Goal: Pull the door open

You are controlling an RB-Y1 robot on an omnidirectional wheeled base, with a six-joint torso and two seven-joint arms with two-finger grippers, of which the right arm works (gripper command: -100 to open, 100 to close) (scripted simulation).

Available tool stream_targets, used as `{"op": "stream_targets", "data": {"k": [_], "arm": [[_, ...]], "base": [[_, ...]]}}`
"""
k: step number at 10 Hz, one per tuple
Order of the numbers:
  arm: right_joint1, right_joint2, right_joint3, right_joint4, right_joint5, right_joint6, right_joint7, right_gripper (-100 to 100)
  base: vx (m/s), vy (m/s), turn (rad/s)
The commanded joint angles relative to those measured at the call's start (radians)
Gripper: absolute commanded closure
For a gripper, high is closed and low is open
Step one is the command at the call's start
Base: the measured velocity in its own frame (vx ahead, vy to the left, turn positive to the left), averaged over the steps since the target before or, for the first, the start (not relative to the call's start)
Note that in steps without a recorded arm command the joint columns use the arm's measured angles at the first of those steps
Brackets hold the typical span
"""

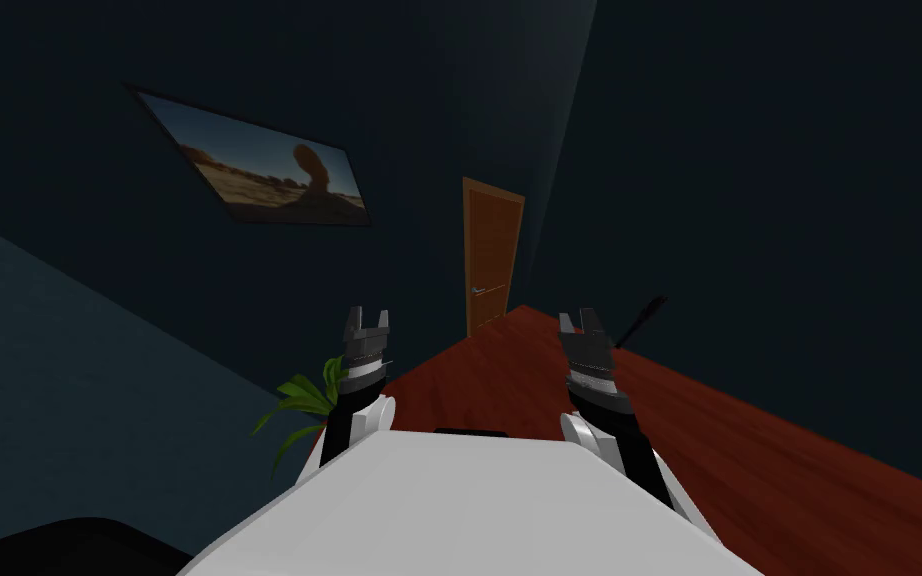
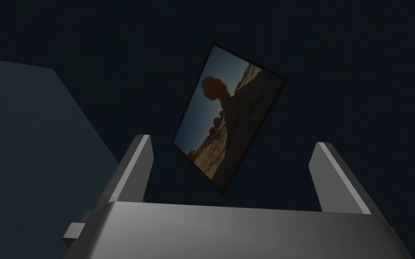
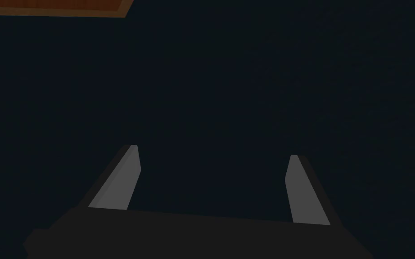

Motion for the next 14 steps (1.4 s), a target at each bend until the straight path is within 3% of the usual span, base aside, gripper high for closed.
{"op": "stream_targets", "data": {"k": [1,14], "arm": [[-0.013,-0.009,0.003,0.033,-0.008,-0.004,0.0,-100],[-0.118,-0.06,0.028,0.301,-0.07,-0.036,0.004,-100]], "base": [[0.068,-0.024,0.128],[0.095,-0.055,0.109]]}}
